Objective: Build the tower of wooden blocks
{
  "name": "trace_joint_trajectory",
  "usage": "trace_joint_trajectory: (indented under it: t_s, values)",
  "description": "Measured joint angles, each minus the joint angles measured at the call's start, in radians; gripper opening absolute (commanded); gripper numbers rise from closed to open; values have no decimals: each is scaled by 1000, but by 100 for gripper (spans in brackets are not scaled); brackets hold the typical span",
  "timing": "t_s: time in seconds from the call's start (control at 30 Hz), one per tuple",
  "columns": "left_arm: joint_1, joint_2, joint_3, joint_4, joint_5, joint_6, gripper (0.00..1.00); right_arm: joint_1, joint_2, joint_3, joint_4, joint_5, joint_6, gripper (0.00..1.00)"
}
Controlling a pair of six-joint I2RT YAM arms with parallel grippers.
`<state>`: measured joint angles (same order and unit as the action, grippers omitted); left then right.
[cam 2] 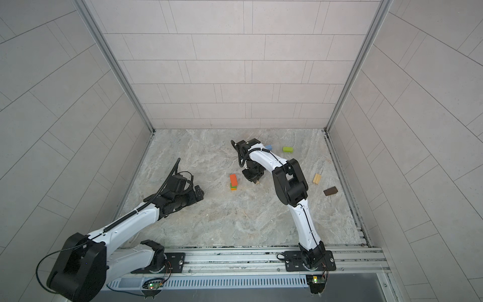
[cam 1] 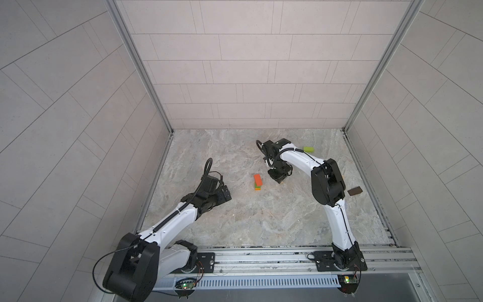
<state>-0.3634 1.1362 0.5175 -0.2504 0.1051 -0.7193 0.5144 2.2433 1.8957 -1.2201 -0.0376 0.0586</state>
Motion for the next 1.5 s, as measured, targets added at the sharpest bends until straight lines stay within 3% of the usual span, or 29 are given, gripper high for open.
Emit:
trace_joint_trajectory:
  t_s: [0.13,0.4,0.67,0.9,1.1,1.33,1.5]
  values:
    - [0,0,0,0,-2,3,100,0,23,0,11,-6,6,18]
    - [-2,4,0,-1,-3,3,100,0,26,0,24,-19,15,36]
    - [-4,2,1,-14,-10,6,100,-5,15,-17,50,-58,20,41]
    - [-4,-15,36,-55,-33,14,100,-67,-107,-93,118,-137,63,46]
    - [-4,12,131,-60,-48,20,100,-169,-217,-114,241,-122,195,55]
    - [-4,111,245,-45,-50,21,100,-239,-186,-47,322,-15,296,55]
    - [-4,146,280,-29,-58,23,100,-258,-100,58,352,27,334,49]
